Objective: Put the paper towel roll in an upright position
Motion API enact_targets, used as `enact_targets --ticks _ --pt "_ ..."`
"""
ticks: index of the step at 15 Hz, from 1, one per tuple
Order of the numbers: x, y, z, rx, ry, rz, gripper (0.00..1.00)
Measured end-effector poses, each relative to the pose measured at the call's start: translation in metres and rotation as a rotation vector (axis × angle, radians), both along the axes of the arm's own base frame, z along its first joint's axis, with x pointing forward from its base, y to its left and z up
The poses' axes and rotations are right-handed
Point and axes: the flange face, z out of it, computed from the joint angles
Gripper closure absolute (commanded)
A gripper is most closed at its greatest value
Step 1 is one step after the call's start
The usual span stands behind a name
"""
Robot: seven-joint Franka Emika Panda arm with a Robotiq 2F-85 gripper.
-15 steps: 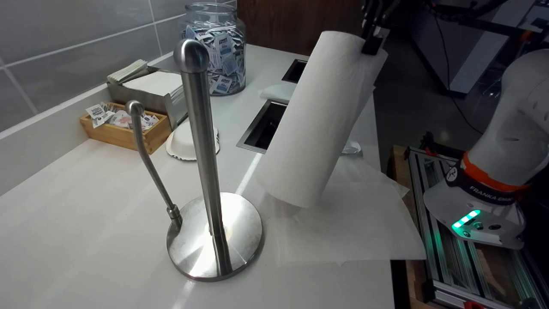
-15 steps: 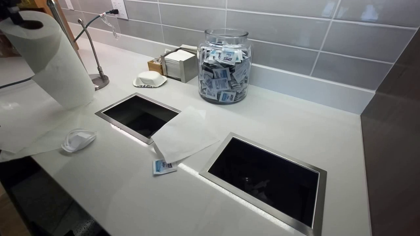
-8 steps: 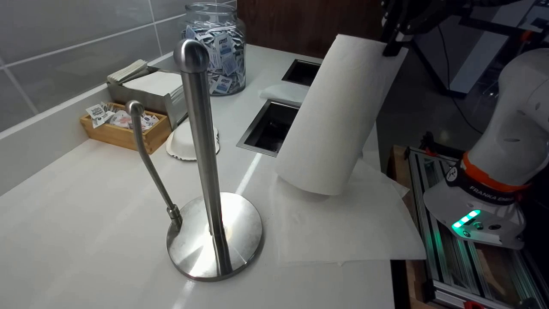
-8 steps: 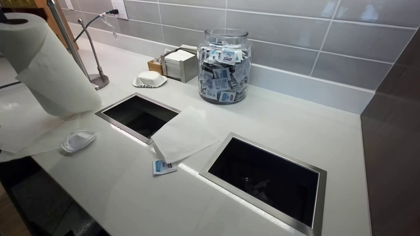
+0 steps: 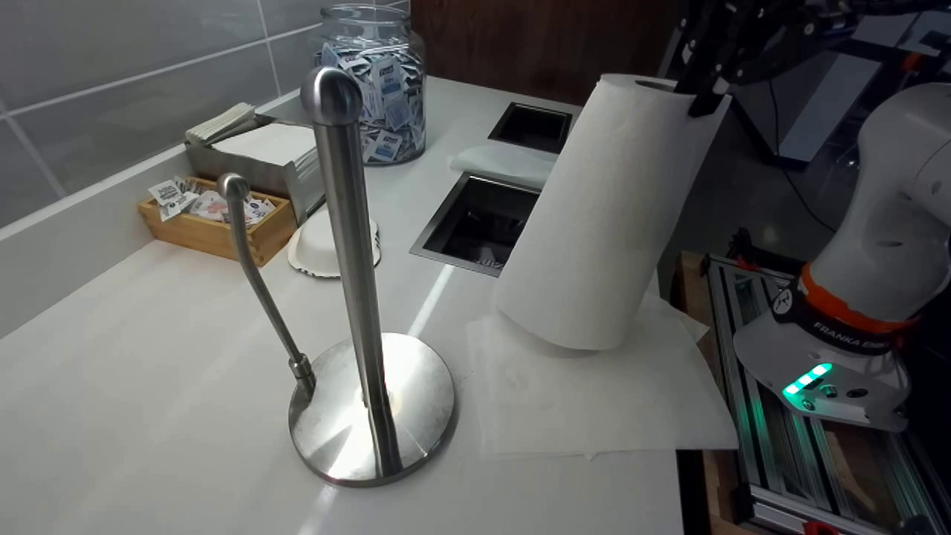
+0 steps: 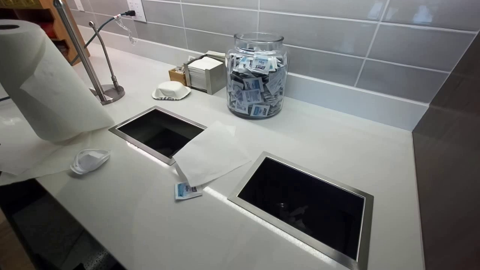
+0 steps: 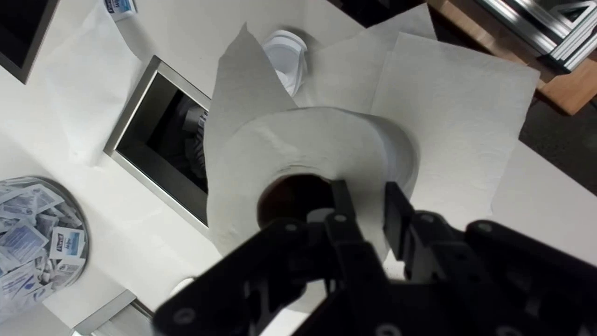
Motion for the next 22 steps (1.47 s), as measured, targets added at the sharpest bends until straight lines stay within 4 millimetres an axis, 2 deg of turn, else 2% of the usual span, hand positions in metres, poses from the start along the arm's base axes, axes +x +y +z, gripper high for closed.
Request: enact_targets --ticks 1,2,6,9,14,19,20,22 --pt "0.0 0.003 -0.002 -0.002 0.006 0.004 0.53" --pt "0.0 0.005 -0.005 -0.004 0.011 0.006 0.53" --pt "0.003 0.008 -0.009 -0.006 0.02 -0.008 0.24" --pt "0.005 0.008 -0.001 0.005 -0.001 -0.025 0.02" --pt "0.01 -0.004 0.032 0.042 -0.034 -0.095 0.0" --pt "0.015 -0.043 0.077 0.1 -0.028 -0.236 0.0" --pt "0.016 -0.047 0.083 0.109 -0.033 -0.243 0.0" --pt "0.017 -0.046 0.082 0.107 -0.031 -0.241 0.0"
